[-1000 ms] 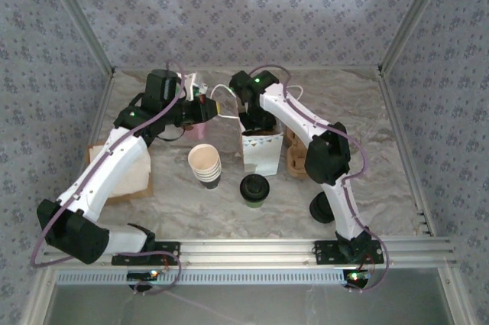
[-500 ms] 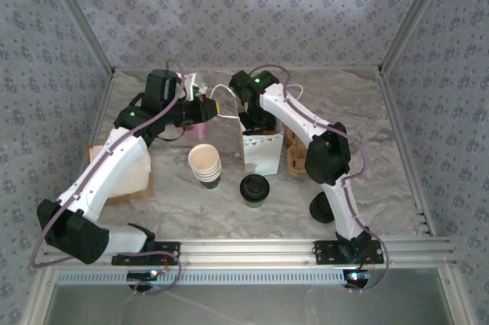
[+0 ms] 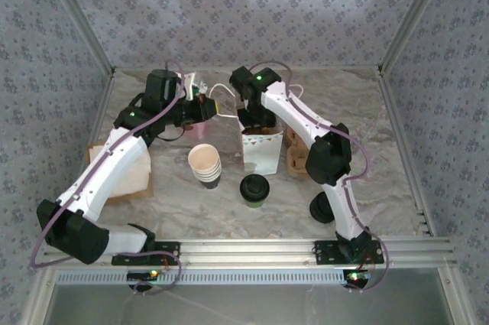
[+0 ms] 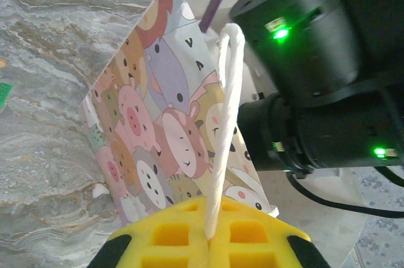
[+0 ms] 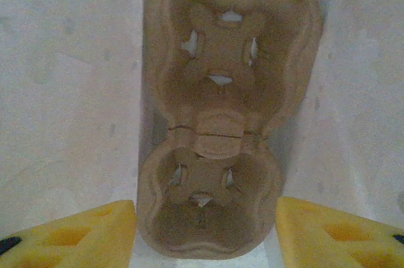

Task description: Pack the takeout coffee

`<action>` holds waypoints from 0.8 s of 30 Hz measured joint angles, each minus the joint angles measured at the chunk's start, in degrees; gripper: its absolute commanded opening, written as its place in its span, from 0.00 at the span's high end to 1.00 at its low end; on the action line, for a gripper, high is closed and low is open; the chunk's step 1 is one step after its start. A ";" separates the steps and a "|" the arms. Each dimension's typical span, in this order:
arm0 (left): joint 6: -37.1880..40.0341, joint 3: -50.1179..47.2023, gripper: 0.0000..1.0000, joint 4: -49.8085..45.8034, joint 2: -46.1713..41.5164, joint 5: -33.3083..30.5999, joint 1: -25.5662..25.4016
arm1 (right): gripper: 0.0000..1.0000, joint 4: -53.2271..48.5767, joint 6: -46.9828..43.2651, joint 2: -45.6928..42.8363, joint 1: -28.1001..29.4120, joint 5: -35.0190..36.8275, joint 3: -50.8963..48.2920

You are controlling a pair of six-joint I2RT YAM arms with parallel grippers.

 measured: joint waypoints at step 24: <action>0.11 0.00 0.96 -0.81 -1.97 -4.90 0.04 | 0.24 -3.50 -0.04 -1.64 0.92 -0.96 11.50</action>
